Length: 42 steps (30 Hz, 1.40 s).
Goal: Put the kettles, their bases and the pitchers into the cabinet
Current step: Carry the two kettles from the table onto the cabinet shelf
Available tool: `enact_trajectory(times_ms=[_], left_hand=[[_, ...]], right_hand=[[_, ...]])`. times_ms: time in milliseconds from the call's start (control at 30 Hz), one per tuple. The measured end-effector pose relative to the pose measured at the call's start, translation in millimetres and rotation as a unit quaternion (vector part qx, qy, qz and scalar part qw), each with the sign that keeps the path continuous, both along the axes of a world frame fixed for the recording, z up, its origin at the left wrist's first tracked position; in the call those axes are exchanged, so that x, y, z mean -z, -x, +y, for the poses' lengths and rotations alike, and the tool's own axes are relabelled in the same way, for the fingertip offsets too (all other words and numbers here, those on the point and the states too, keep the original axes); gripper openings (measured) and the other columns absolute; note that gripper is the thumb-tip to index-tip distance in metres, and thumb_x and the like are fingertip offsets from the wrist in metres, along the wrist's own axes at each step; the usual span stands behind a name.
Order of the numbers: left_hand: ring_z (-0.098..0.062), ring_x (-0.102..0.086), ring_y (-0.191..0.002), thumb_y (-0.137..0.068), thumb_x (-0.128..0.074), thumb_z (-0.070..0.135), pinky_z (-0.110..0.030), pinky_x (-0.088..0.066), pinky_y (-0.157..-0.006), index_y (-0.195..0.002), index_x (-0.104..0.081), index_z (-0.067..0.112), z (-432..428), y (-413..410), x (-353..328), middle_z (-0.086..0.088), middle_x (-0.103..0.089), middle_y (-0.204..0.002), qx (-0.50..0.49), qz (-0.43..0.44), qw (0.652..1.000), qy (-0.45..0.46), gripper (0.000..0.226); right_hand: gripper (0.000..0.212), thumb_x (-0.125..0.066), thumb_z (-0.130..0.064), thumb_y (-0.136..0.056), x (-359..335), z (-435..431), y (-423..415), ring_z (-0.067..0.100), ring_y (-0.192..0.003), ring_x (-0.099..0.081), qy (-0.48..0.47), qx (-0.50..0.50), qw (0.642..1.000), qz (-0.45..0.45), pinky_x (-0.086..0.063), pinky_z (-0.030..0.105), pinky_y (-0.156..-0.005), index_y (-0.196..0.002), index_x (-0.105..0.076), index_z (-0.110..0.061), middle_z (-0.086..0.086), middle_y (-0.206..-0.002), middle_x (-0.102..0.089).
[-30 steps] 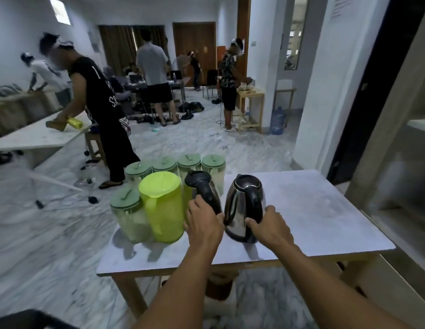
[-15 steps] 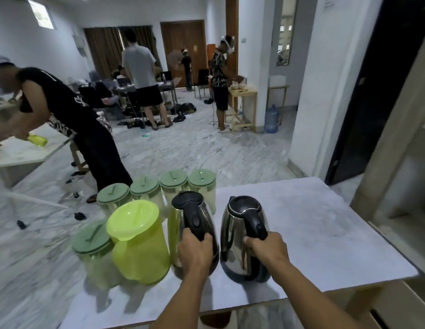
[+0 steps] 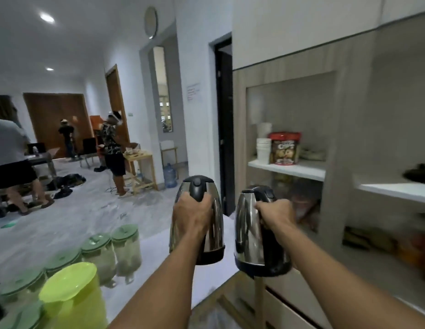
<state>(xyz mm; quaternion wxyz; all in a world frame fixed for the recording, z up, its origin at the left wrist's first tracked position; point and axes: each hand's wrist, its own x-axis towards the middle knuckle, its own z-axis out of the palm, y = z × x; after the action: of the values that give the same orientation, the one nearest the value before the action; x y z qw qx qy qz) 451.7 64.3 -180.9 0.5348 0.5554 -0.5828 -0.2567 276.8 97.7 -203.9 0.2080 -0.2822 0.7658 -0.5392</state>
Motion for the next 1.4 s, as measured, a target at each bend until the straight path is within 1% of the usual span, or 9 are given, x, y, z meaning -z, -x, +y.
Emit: enact_trajectory(times_ms=[100,200,367,467,600,867,1033,1267,1400], left_hand=[[-0.031,-0.062,-0.073,-0.081,-0.060,0.033,-0.027,-0.041,-0.063,-0.080,-0.065,0.009,38,50,-36,-0.011,-0.066,-0.076,0.061,0.003,0.998,0.033,0.025],[-0.027,-0.055,-0.069,-0.081,-0.061,0.033,-0.026,-0.039,-0.064,-0.078,-0.063,0.013,75,102,-66,-0.008,-0.061,-0.075,0.117,0.018,0.991,0.065,0.020],[-0.028,-0.063,-0.074,-0.081,-0.061,0.038,-0.029,-0.046,-0.064,-0.086,-0.072,0.006,125,193,-99,-0.011,-0.068,-0.077,0.211,0.043,0.970,0.116,0.034],[-0.022,-0.057,-0.065,-0.082,-0.061,0.038,-0.025,-0.038,-0.056,-0.083,-0.071,0.007,147,248,-116,-0.006,-0.063,-0.072,0.269,0.057,0.954,0.117,0.033],[-0.023,-0.059,-0.063,-0.081,-0.061,0.040,-0.024,-0.038,-0.050,-0.072,-0.066,0.011,162,327,-138,-0.004,-0.061,-0.063,0.311,0.065,0.939,0.132,0.030],[-0.030,-0.067,-0.077,-0.078,-0.059,0.043,-0.029,-0.047,-0.064,-0.080,-0.072,0.006,157,494,-164,-0.013,-0.071,-0.081,0.305,0.109,0.937,0.129,0.039],[-0.027,-0.068,-0.071,-0.080,-0.059,0.043,-0.035,-0.059,-0.063,-0.079,-0.069,0.006,137,593,-160,-0.010,-0.070,-0.078,0.296,0.107,0.942,0.118,0.038],[-0.026,-0.067,-0.072,-0.082,-0.061,0.039,-0.030,-0.051,-0.057,-0.086,-0.070,0.006,97,693,-140,-0.011,-0.071,-0.082,0.300,0.093,0.945,0.095,0.034],[-0.028,-0.063,-0.071,-0.084,-0.061,0.038,-0.030,-0.045,-0.058,-0.087,-0.069,0.001,74,735,-128,-0.014,-0.068,-0.083,0.314,0.075,0.942,0.085,0.038]], right_hand=[[0.046,-0.071,-0.038,-0.054,-41,59,43,0.033,-0.076,-0.074,0.044,0.087,0.995,0.029,-0.061,0.039,-0.070,-0.083,-0.075,-0.003,0.013,-0.077,-0.075],[0.034,-0.070,-0.035,-0.066,-76,125,82,0.032,-0.082,-0.070,0.064,0.167,0.981,0.075,-0.057,0.035,-0.073,-0.083,-0.073,-0.005,0.012,-0.082,-0.075],[0.027,-0.065,-0.030,-0.071,-114,205,151,0.032,-0.084,-0.069,0.082,0.267,0.952,0.122,-0.048,0.030,-0.066,-0.084,-0.072,-0.008,0.009,-0.085,-0.074],[0.024,-0.064,-0.029,-0.067,-128,240,195,0.031,-0.074,-0.071,0.102,0.317,0.934,0.130,-0.051,0.031,-0.062,-0.078,-0.070,-0.008,0.008,-0.075,-0.074],[0.032,-0.063,-0.034,-0.058,-145,271,268,0.032,-0.073,-0.072,0.124,0.361,0.913,0.145,-0.058,0.037,-0.066,-0.075,-0.071,-0.008,0.010,-0.073,-0.073],[0.029,-0.063,-0.028,-0.058,-168,281,420,0.037,-0.075,-0.073,0.173,0.388,0.890,0.165,-0.056,0.039,-0.063,-0.073,-0.071,-0.005,0.013,-0.072,-0.073],[0.028,-0.064,-0.030,-0.062,-171,268,515,0.030,-0.072,-0.073,0.168,0.404,0.885,0.161,-0.060,0.039,-0.068,-0.075,-0.071,-0.007,0.009,-0.074,-0.074],[0.030,-0.064,-0.035,-0.057,-155,227,613,0.031,-0.071,-0.074,0.165,0.417,0.882,0.144,-0.063,0.042,-0.069,-0.070,-0.069,-0.009,0.008,-0.072,-0.073],[0.035,-0.067,-0.036,-0.060,-145,204,652,0.028,-0.069,-0.073,0.168,0.431,0.878,0.122,-0.058,0.032,-0.061,-0.080,-0.072,-0.008,0.009,-0.074,-0.074]])
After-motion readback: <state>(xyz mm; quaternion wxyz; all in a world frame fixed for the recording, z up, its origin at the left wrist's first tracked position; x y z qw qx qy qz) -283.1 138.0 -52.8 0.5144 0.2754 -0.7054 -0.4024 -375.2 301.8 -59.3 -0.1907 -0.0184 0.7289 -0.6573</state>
